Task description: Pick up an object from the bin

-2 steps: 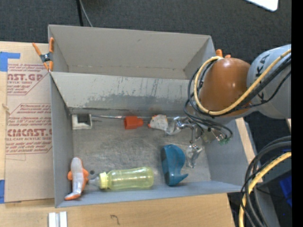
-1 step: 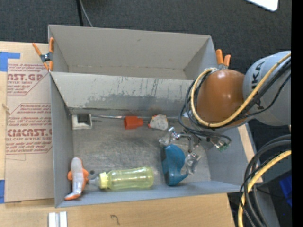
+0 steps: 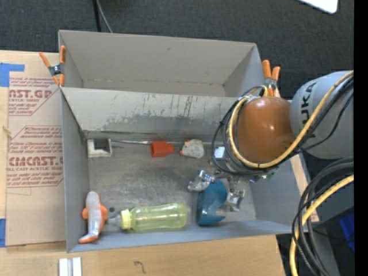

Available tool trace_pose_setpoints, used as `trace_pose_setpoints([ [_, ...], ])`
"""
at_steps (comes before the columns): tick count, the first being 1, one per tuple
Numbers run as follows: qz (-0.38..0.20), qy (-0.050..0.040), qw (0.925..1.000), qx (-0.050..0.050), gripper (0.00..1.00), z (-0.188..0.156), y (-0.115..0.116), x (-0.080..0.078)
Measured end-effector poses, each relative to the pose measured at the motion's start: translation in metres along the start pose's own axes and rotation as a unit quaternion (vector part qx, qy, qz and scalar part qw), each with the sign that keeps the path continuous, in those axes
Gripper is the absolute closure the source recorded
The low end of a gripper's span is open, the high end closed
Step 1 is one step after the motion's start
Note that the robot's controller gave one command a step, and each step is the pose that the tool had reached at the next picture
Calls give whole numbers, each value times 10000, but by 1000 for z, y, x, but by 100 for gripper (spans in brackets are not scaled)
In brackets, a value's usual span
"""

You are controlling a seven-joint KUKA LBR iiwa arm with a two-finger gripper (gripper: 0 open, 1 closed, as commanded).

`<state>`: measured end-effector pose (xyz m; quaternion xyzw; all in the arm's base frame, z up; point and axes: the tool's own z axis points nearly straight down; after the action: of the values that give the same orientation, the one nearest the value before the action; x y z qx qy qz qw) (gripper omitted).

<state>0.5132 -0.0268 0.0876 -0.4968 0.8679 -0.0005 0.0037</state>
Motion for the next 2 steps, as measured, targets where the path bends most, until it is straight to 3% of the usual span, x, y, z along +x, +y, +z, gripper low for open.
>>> trace_pose_setpoints([
  [1,303,114,9995,-35,100,12,11,-9],
  [2,302,114,9995,-36,100,12,11,-9],
])
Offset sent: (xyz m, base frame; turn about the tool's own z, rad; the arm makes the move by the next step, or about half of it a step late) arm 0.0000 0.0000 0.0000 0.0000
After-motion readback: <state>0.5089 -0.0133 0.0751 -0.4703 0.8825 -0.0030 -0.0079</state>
